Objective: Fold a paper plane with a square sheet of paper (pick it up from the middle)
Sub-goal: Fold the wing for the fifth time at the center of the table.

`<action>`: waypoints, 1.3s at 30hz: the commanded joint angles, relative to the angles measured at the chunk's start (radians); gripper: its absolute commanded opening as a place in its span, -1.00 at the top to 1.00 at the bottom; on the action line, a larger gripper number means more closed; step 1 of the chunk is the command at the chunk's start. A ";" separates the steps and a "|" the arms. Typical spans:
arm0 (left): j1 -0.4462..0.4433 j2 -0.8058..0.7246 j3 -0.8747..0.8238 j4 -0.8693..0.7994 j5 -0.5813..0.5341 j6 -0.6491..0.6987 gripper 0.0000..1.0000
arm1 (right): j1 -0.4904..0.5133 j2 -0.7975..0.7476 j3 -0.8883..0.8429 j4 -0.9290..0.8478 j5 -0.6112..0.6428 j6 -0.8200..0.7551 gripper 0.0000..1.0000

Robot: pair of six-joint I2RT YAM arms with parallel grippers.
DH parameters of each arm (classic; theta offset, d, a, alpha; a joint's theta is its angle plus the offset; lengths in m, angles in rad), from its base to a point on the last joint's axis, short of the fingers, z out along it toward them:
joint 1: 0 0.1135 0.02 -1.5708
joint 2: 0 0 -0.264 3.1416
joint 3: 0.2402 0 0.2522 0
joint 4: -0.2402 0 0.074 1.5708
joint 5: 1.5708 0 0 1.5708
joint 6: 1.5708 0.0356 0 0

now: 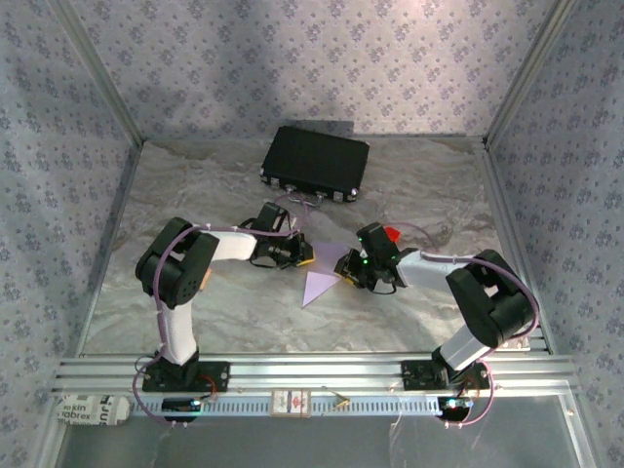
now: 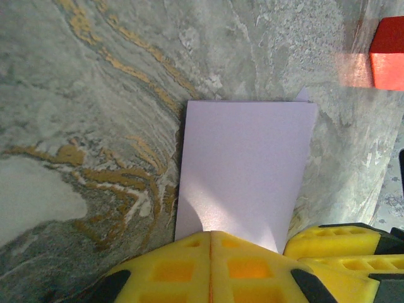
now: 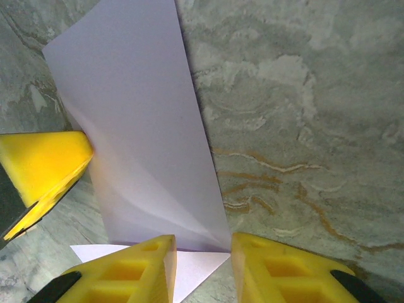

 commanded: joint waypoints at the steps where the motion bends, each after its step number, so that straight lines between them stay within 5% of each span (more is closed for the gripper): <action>1: -0.005 0.024 -0.033 -0.101 -0.013 0.003 0.85 | 0.009 0.021 0.014 -0.011 0.001 0.002 0.38; 19: -0.007 -0.129 0.060 -0.164 0.007 0.012 0.73 | -0.005 -0.036 0.009 -0.050 0.026 -0.041 0.40; 39: -0.014 0.046 0.037 -0.219 -0.023 0.057 0.85 | -0.015 -0.085 -0.029 -0.045 0.002 -0.022 0.34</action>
